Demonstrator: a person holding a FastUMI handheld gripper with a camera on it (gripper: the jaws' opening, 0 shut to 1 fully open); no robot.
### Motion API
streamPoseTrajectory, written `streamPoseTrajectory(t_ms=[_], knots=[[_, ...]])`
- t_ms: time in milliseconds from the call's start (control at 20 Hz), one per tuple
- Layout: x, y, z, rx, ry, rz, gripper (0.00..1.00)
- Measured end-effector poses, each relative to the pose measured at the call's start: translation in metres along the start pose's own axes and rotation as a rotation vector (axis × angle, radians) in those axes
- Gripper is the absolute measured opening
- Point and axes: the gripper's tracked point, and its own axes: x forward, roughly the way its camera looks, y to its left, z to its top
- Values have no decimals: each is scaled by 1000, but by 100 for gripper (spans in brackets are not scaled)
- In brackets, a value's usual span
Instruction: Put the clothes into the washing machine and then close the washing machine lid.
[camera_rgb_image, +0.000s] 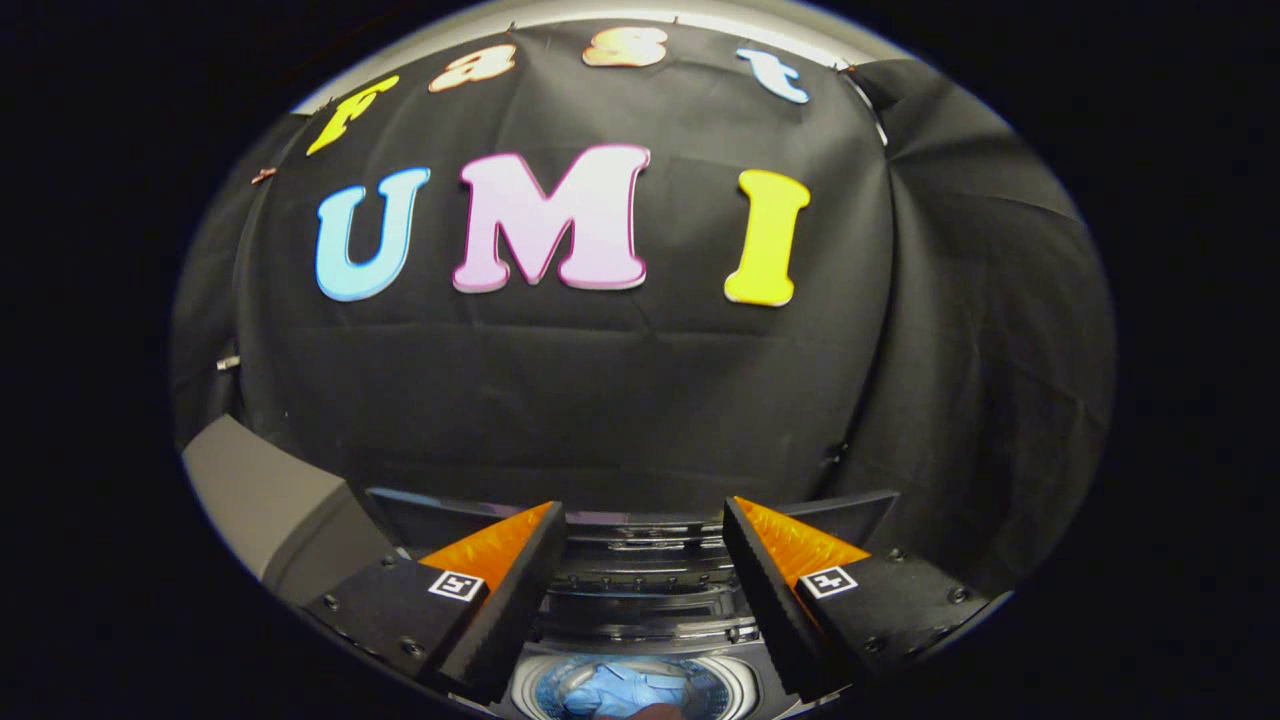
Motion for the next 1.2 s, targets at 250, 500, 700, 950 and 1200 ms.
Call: streamPoseTrajectory(t_ms=[250,500,700,950,1200], knots=[[7,-6,8,51,-24,23,98],[5,-16,21,90,-78,27,98],[14,-9,32,96,-112,51,100],[14,-8,18,56,-67,27,99],[-8,-13,12,62,-120,14,99]])
